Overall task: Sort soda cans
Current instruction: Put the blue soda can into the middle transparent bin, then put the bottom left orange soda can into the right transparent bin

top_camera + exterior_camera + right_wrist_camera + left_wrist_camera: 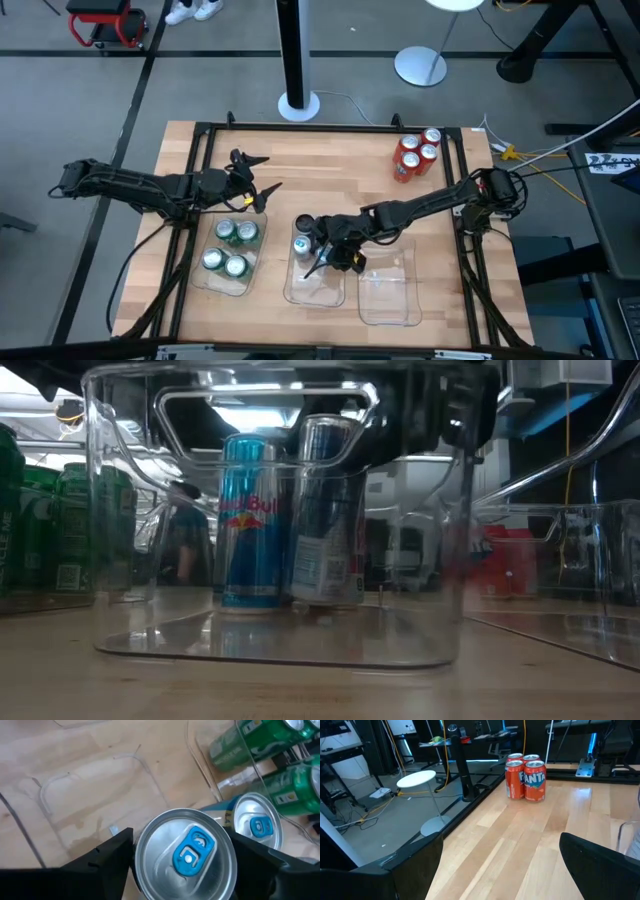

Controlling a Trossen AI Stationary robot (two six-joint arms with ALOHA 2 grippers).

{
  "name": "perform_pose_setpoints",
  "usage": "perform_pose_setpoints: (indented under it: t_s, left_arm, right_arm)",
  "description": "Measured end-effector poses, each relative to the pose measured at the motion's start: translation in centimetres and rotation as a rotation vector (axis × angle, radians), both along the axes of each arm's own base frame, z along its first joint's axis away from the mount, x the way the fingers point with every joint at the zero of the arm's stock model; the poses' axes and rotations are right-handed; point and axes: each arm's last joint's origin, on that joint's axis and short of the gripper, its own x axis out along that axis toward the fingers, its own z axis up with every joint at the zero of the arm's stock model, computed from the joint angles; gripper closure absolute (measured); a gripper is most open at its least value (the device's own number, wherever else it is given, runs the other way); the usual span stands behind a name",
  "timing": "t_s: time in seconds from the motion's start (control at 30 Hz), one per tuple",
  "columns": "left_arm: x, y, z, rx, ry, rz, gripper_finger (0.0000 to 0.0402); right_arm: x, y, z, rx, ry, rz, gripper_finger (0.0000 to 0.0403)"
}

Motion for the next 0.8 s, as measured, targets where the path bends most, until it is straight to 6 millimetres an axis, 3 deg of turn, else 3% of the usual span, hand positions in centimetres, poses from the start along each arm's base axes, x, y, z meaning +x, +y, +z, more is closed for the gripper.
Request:
perform_pose_setpoints:
  t_s: [0.37,0.8]
  left_arm:
    - [0.0,0.0,0.0,-0.002,-0.001,0.0,0.0013]
    - [0.0,0.0,0.0,-0.003,-0.001,0.0,0.0013]
  right_arm:
    - [0.2,-0.1,0.6,-0.022,-0.008,-0.016,0.0082]
    - [-0.1,-0.1,6.8,-0.099,0.102,-0.003,0.0084]
